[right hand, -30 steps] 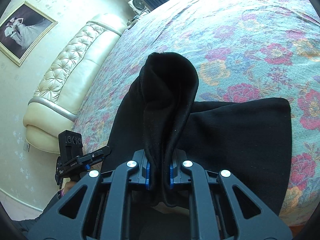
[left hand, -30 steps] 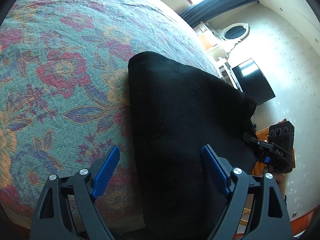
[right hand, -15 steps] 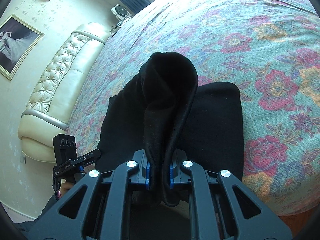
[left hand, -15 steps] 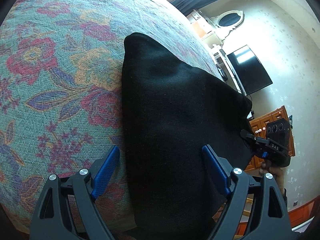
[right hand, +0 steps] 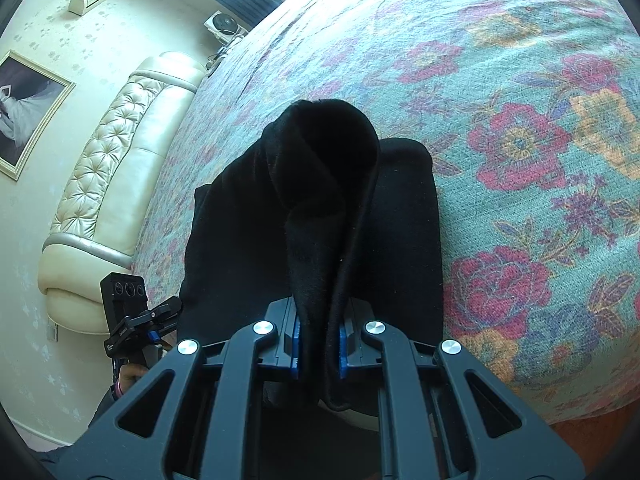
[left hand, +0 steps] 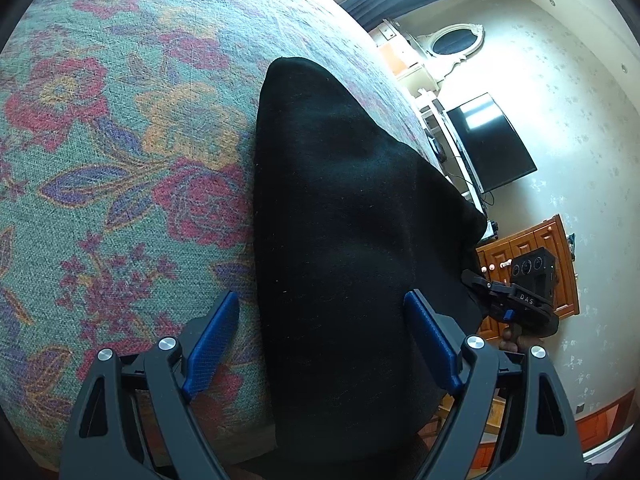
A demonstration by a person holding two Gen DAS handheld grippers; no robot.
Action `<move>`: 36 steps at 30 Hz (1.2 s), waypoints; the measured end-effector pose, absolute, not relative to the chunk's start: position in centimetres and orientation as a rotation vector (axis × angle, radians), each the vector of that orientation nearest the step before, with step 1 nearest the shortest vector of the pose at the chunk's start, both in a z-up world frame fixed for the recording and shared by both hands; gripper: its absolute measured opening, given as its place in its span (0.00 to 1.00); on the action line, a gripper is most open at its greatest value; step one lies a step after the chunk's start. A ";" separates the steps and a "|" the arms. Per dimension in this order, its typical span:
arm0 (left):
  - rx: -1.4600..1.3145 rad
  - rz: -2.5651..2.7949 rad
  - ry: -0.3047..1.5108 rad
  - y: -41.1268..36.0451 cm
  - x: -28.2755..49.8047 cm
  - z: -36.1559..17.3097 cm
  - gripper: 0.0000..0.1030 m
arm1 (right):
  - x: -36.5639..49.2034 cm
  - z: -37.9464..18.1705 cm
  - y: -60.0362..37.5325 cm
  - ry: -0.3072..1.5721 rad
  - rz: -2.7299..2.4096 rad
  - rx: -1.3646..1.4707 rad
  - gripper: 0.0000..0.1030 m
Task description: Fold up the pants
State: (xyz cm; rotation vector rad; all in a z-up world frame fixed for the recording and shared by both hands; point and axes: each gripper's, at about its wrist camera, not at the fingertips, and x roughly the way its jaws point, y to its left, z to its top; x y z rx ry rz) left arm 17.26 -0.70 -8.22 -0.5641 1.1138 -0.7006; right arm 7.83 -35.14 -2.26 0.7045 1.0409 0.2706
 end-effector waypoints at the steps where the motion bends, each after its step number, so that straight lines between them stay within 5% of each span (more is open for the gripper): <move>1: -0.556 -0.702 1.113 -0.9 17.3 -8.0 0.81 | 7.8 -2.5 -35.3 1.043 0.270 0.711 0.12; 19: -0.506 -0.735 1.158 -2.2 16.7 -7.4 0.84 | 7.2 -3.8 -37.4 1.040 0.274 0.728 0.14; 22: -0.520 -0.748 1.180 -2.1 16.6 -7.4 0.84 | 6.6 -3.1 -38.2 1.016 0.279 0.764 0.36; 24: -0.535 -0.759 1.198 -2.1 16.5 -7.5 0.84 | 5.8 -2.4 -38.9 0.990 0.280 0.779 0.83; 36: -0.510 -0.790 1.181 -3.5 15.6 -8.0 0.87 | 4.6 -6.9 -40.4 1.037 0.405 1.012 0.89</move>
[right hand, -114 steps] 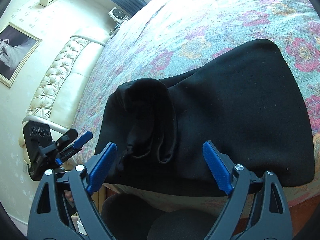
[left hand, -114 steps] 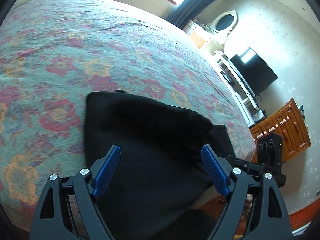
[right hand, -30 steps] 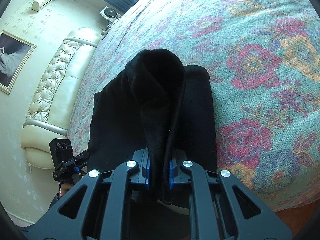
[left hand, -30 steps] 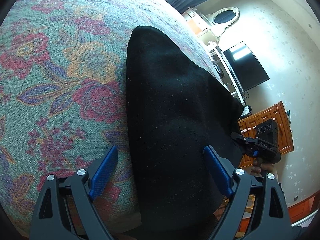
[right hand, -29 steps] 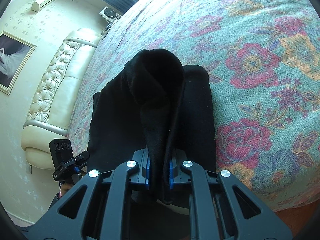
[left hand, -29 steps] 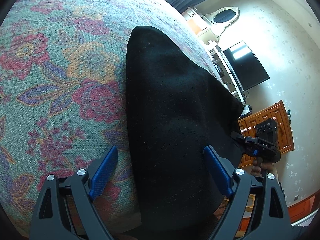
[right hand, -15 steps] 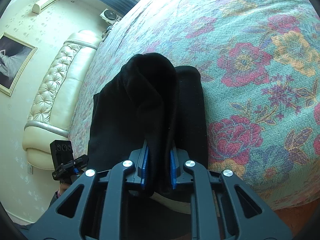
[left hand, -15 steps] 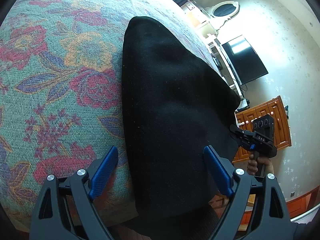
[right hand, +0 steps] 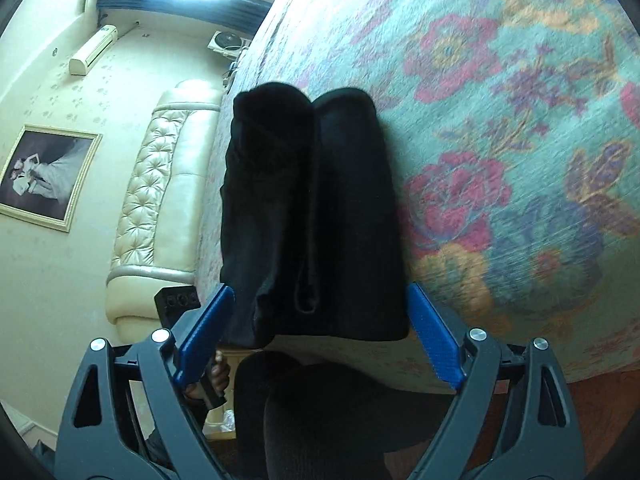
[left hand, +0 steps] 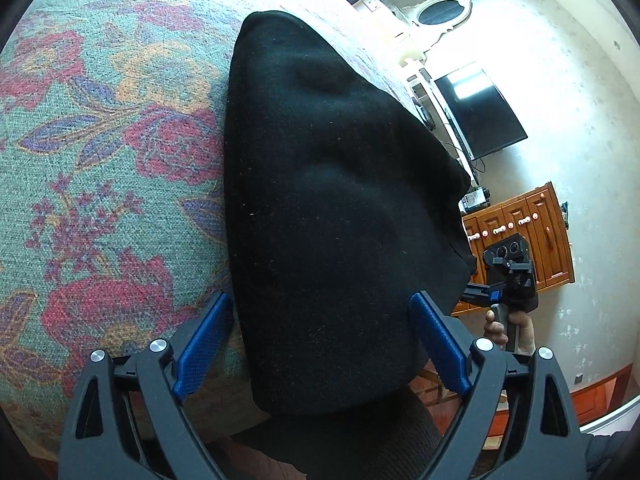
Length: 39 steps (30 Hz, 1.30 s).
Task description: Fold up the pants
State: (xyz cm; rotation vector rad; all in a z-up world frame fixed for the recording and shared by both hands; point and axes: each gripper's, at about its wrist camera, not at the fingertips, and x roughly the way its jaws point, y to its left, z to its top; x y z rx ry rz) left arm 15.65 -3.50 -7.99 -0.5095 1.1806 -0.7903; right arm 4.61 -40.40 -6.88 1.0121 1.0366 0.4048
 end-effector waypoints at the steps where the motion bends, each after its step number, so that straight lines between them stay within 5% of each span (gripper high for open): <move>1: -0.507 -0.791 1.176 -3.6 15.6 -8.0 0.88 | 4.8 -7.0 -40.1 1.038 0.399 1.003 0.89; 5: -0.496 -0.783 1.158 -3.9 15.4 -8.0 0.88 | 5.0 -7.8 -39.3 1.074 0.411 0.982 0.89; 11: -0.496 -0.757 1.133 -4.6 15.3 -7.7 0.88 | 5.0 -7.7 -38.7 1.115 0.369 0.885 0.56; 15: -0.512 -0.771 1.117 -4.6 15.4 -8.0 0.88 | 4.8 -8.1 -39.1 1.106 0.368 0.893 0.45; 26: -0.723 -0.839 1.100 -3.0 16.3 -8.5 0.87 | 4.2 -9.3 -41.5 1.076 0.405 0.942 0.40; 28: -0.672 -0.809 1.115 -2.9 16.4 -8.6 0.51 | 4.2 -9.2 -41.6 1.076 0.406 0.941 0.41; 39: -0.708 -0.879 1.142 -2.0 17.3 -9.9 0.28 | 3.9 -9.2 -42.0 1.076 0.416 0.932 0.41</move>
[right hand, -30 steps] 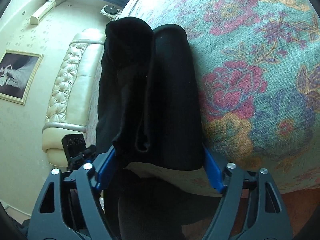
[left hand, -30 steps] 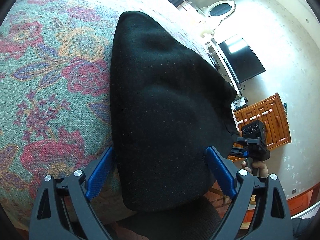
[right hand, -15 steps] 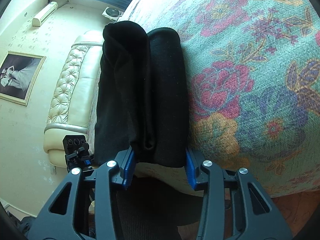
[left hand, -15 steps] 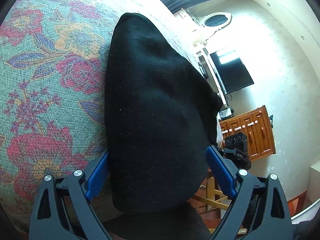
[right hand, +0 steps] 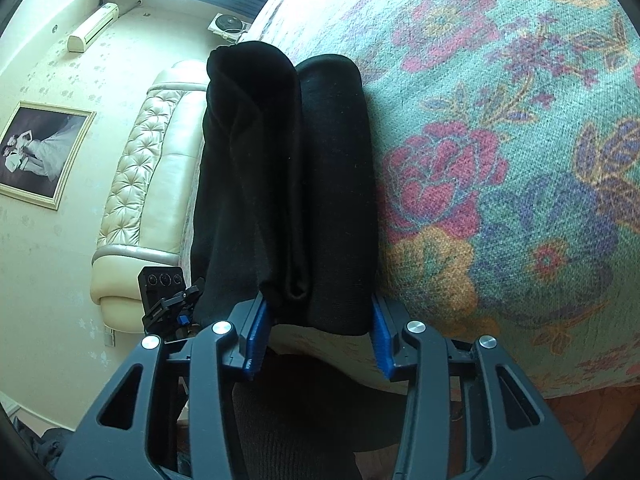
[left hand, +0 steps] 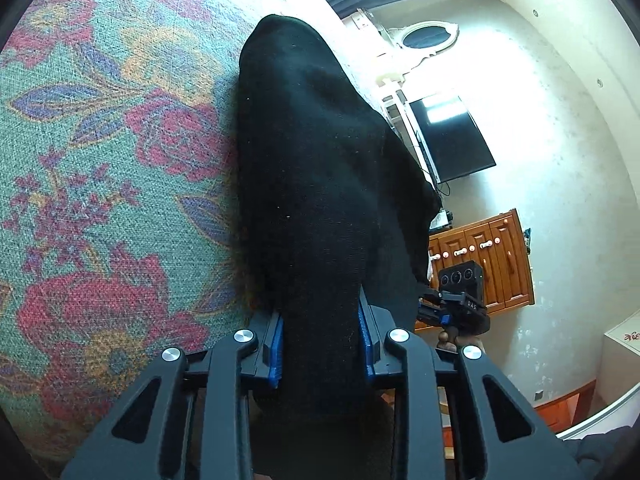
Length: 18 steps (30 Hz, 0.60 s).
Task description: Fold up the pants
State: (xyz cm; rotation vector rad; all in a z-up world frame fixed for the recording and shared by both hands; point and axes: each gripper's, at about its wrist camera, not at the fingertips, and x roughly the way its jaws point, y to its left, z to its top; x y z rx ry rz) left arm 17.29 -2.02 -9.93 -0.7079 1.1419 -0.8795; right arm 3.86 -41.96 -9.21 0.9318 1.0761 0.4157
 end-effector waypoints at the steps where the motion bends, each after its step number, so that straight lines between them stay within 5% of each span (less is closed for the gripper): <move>1: -0.721 -0.885 1.143 -2.0 17.3 -10.1 0.29 | 3.9 -9.1 -41.8 1.075 0.419 0.932 0.41; 5: -0.693 -0.921 1.127 -0.8 17.6 -9.8 0.47 | 3.6 -9.4 -42.4 1.054 0.449 0.987 0.52; 7: -0.720 -0.932 1.108 -0.1 18.0 -9.3 0.66 | 3.7 -8.7 -42.7 1.051 0.429 0.954 0.59; 9: -0.734 -0.928 1.062 0.5 18.6 -8.4 0.77 | 4.0 -6.7 -43.1 1.032 0.369 0.852 0.78; 11: -0.729 -0.928 1.003 1.1 19.1 -7.5 0.79 | 4.7 -4.9 -43.6 0.999 0.322 0.767 0.85; 18: -0.723 -0.908 1.028 0.6 23.9 -8.0 0.79 | 10.8 -4.4 -43.5 0.985 0.367 0.754 0.87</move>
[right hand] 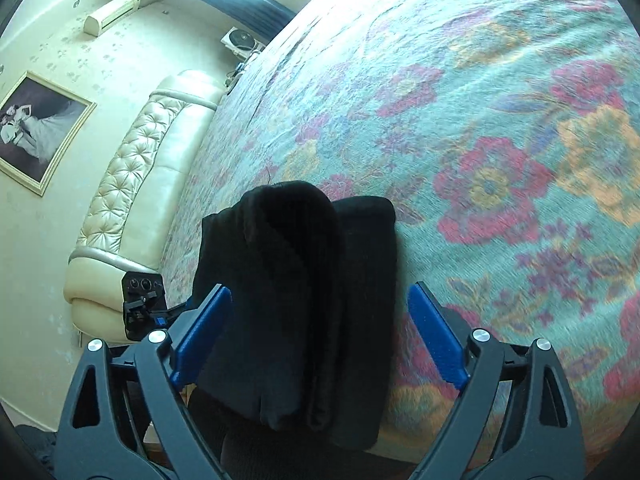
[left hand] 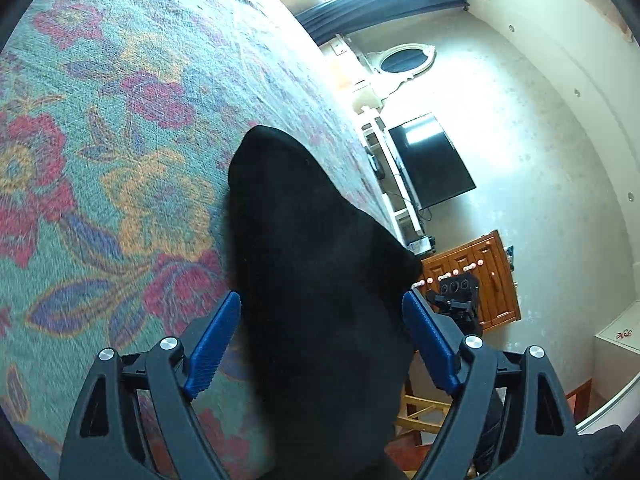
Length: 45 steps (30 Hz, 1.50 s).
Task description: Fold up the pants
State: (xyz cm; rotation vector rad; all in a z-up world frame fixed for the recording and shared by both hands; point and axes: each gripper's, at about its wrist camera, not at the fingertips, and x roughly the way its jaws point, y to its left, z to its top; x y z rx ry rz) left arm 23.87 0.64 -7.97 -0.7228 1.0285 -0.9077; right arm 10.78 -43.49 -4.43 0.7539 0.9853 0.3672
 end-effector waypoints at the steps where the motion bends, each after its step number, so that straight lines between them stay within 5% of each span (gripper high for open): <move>1: -0.713 -0.903 1.040 0.2 24.5 -8.2 0.79 | 11.7 -4.6 -43.1 0.997 0.379 0.741 0.87; 17: -0.676 -0.884 1.089 -3.0 28.3 -9.3 0.80 | 17.2 -8.1 -45.0 0.980 0.412 0.940 0.89; 20: -0.635 -0.848 1.108 -3.7 28.2 -9.2 0.80 | 17.9 -8.4 -45.0 1.028 0.372 0.890 0.53; 24: -0.546 -0.784 1.121 -4.7 27.8 -9.1 0.79 | 17.6 -9.0 -45.3 1.029 0.349 0.883 0.39; 30: -0.545 -0.735 1.134 -3.9 27.8 -10.3 0.39 | 17.0 -9.1 -45.0 1.018 0.314 0.835 0.34; 34: -0.538 -0.739 1.119 -3.6 27.7 -10.6 0.35 | 17.2 -8.9 -44.3 1.021 0.294 0.789 0.33; 40: -0.542 -0.771 1.055 -4.7 27.7 -9.7 0.45 | 17.5 -8.8 -43.8 1.013 0.286 0.796 0.37; 42: -0.534 -0.772 1.044 -4.8 27.6 -9.2 0.53 | 17.4 -8.7 -43.7 0.997 0.301 0.824 0.50; 45: -0.471 -0.762 1.036 -5.3 26.5 -8.0 0.79 | 16.8 -8.3 -44.0 0.986 0.335 0.860 0.72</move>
